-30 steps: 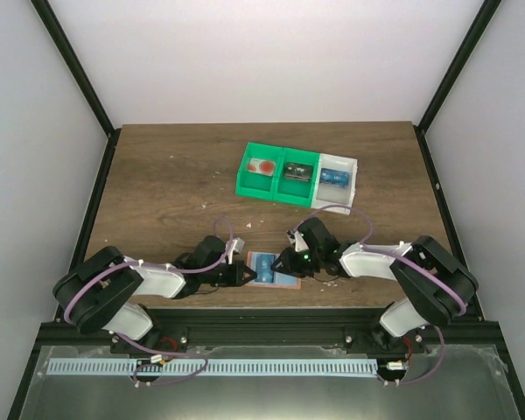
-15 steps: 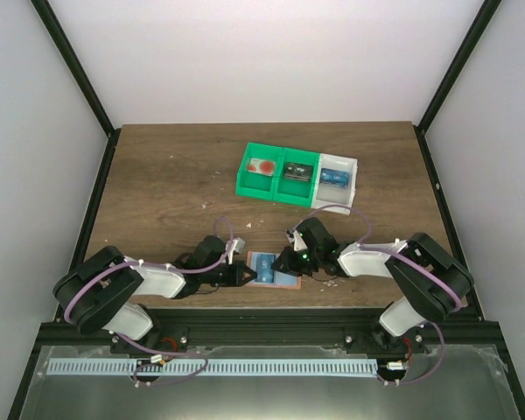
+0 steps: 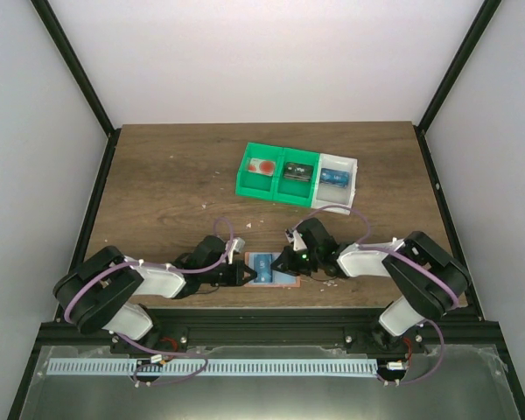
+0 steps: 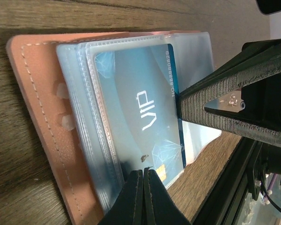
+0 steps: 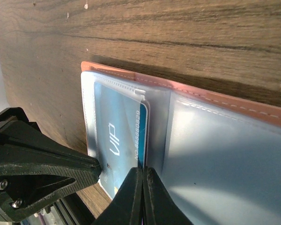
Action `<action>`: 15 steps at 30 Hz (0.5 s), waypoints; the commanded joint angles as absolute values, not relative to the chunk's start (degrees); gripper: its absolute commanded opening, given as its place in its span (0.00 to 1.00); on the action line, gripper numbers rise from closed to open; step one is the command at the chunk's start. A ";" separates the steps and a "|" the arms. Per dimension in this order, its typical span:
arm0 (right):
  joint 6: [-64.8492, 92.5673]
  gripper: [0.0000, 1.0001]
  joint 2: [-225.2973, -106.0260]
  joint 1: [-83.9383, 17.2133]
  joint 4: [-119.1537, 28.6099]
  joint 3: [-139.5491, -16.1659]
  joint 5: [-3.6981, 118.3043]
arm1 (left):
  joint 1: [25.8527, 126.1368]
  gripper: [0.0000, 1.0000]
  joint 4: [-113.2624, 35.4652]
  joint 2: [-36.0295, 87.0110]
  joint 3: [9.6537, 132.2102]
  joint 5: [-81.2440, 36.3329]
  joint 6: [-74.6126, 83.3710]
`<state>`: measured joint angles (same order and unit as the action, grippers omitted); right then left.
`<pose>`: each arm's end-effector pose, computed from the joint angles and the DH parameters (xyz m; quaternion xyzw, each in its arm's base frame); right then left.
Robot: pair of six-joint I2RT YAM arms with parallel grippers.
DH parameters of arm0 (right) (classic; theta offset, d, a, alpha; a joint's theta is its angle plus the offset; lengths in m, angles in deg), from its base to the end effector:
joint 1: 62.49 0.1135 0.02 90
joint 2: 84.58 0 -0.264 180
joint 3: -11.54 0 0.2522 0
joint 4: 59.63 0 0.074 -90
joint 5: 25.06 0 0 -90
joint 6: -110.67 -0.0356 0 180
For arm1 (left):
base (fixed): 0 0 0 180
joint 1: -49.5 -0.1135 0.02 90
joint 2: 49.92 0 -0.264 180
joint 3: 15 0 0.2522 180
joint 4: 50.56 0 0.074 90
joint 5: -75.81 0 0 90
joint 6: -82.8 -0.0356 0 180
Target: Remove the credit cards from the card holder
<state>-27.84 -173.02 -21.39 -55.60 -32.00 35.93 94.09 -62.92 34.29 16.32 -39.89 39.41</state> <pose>0.1850 0.1843 0.1201 -0.0291 0.9104 0.4057 0.0757 0.1502 -0.1698 0.1061 0.0774 0.8870 -0.4328 0.1411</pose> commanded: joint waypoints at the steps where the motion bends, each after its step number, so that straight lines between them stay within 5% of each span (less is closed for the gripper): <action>1: -28.19 0.01 -173.31 -20.74 -58.44 -30.64 34.69 | 93.81 0.00 -64.04 34.94 15.76 -39.48 39.08; 15: -29.14 0.01 -170.28 -20.82 -60.99 -27.88 35.78 | 93.62 0.00 -61.12 34.28 16.19 -37.77 37.92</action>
